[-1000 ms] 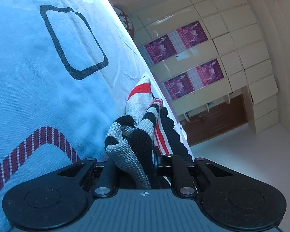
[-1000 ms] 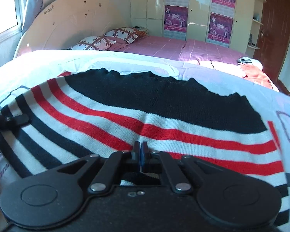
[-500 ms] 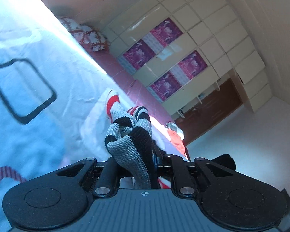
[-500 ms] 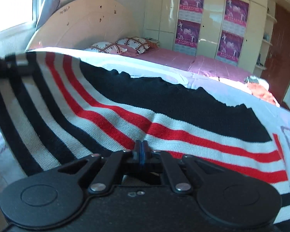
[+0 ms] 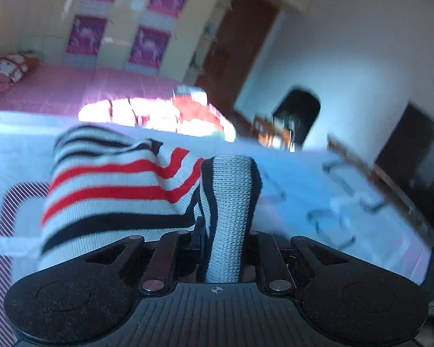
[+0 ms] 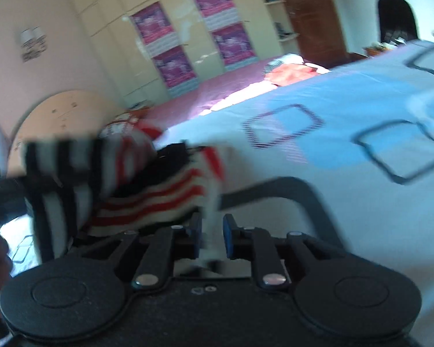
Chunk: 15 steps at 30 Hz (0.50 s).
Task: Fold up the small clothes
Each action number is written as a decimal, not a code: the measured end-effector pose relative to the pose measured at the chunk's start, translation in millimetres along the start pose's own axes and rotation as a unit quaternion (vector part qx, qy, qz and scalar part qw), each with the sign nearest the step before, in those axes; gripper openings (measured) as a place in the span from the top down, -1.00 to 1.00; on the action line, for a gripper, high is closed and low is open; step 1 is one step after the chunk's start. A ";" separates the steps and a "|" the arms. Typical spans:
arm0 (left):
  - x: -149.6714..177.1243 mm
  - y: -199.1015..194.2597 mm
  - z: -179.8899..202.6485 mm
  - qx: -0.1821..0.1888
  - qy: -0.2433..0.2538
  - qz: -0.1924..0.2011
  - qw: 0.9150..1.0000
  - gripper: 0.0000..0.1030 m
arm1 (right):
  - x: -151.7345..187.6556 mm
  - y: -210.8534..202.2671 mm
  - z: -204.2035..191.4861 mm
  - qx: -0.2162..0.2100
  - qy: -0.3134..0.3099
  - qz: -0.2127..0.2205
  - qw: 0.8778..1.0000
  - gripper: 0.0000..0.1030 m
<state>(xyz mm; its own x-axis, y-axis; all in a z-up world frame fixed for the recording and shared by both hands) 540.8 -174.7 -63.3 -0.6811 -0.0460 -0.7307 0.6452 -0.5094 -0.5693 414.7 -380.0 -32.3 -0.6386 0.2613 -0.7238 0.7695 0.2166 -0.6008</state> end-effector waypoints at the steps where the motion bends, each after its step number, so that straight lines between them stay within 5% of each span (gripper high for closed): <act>1: 13.6 18.3 10.0 -0.017 0.019 -0.033 0.999 0.67 | 1.1 -5.2 13.2 0.012 0.014 -0.003 1.000 0.52; 2: 23.9 25.0 18.0 -0.035 0.048 -0.032 0.998 0.63 | 2.5 -9.4 24.4 0.019 0.029 -0.005 0.999 0.51; 4: 29.7 17.8 34.2 -0.035 0.081 -0.019 0.996 -0.10 | 5.0 -17.7 41.8 0.020 0.058 -0.006 0.998 0.37; 5: 28.7 9.9 39.8 -0.021 0.074 -0.019 0.997 -0.27 | 6.0 -21.2 46.5 0.018 0.071 -0.004 0.997 0.30; 11: 12.1 -77.1 33.2 0.018 0.045 0.027 0.998 -0.28 | 3.6 -29.8 43.2 -0.055 0.134 -0.007 0.989 0.12; 15: 13.4 -123.8 -27.6 -0.035 -0.010 0.065 0.997 -0.29 | -0.2 -22.9 13.1 -0.136 0.159 -0.029 0.978 -0.56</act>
<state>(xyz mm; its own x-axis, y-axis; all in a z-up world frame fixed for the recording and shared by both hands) 461.3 -88.5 -13.0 -0.5963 -0.1261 -0.7928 0.7511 -0.4361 -0.4956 397.2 -397.3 -22.8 -0.6828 0.5102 -0.5230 0.7306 0.4705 -0.4948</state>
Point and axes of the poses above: each gripper's, at about its wrist camera, not at the fingertips, and y roughly the way its jaws point, z to its right, x to its underside, the point moved 5 cm from there along y, roughly the way its jaws point, and after that the axes turned 5 degrees about x, right-handed, at the moved point
